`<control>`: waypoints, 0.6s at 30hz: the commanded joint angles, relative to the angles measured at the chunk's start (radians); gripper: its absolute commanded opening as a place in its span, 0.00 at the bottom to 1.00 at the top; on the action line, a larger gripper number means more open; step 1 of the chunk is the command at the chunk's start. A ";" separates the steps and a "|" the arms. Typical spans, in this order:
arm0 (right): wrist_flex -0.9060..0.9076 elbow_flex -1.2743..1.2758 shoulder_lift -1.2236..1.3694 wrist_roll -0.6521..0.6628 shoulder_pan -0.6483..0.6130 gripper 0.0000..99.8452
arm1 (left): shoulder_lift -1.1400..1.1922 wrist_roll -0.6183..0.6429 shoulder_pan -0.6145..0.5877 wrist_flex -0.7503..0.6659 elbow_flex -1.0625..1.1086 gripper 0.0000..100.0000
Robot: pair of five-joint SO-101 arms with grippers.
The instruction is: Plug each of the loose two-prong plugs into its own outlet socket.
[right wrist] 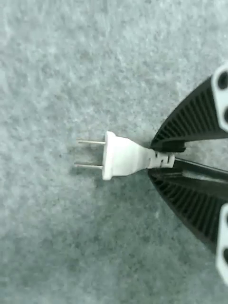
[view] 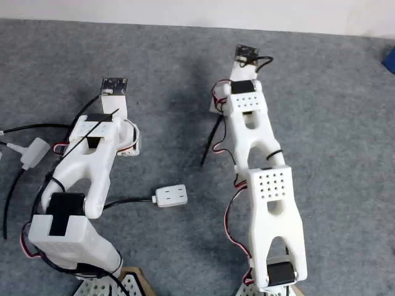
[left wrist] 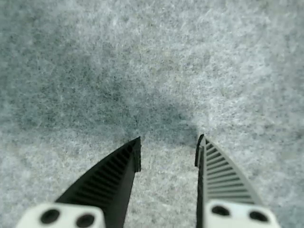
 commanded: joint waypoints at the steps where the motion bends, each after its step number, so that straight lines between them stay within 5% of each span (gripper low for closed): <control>1: 0.044 -0.073 0.035 0.017 -0.016 0.01 | -0.005 0.009 0.018 -0.014 -0.004 0.20; 4: 0.203 -0.142 0.028 0.028 -0.018 0.01 | -0.005 0.009 0.018 -0.014 -0.004 0.20; 9: 0.587 -0.387 -0.050 0.287 -0.025 0.01 | -0.005 0.009 0.018 -0.014 -0.008 0.20; 11: 0.595 -0.394 -0.113 0.397 -0.024 0.01 | -0.005 0.009 0.018 -0.014 -0.010 0.20; 18: 0.591 0.228 -0.504 0.769 -0.074 0.01 | -0.005 0.009 0.018 -0.014 -0.010 0.20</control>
